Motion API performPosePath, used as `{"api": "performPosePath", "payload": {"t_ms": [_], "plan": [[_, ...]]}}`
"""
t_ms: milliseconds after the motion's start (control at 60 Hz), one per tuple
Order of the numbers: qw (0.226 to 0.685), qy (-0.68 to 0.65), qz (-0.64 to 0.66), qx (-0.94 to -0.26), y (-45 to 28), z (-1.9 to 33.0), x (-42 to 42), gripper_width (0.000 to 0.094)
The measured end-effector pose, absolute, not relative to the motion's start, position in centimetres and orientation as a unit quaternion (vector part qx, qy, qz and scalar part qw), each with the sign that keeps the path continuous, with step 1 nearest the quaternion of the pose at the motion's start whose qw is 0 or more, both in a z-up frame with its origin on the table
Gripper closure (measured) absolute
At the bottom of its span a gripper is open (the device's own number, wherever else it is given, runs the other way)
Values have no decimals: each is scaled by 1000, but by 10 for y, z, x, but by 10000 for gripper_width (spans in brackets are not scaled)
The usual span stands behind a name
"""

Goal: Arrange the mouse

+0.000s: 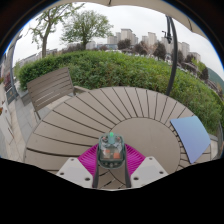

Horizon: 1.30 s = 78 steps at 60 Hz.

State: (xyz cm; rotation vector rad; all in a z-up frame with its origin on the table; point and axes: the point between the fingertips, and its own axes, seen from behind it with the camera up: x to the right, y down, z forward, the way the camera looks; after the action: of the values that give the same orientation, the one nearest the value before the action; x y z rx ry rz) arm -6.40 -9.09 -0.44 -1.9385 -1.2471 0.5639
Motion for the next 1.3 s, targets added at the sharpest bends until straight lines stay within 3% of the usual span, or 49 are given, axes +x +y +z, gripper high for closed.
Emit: {"api": "performPosePath", "payload": {"t_ms": [167, 283, 350, 467, 583, 733, 883, 917, 967, 1017, 1300], "plan": [[374, -470, 273, -751, -62, 82, -60, 569], [400, -445, 290, -747, 9, 144, -48, 568], [424, -437, 284, -741, 66, 160, -40, 568], [445, -426, 239, -751, 162, 140, -8, 569], [431, -416, 209, -773, 227, 80, 25, 569], [393, -422, 171, -799, 260, 2, 64, 566], [373, -402, 189, -814, 263, -16, 73, 471], [365, -398, 188, -820, 262, -15, 76, 416], [363, -383, 176, -831, 262, -7, 83, 194], [362, -376, 168, -837, 258, 11, 90, 74], [321, -391, 152, -849, 120, 143, 159, 87]]}}
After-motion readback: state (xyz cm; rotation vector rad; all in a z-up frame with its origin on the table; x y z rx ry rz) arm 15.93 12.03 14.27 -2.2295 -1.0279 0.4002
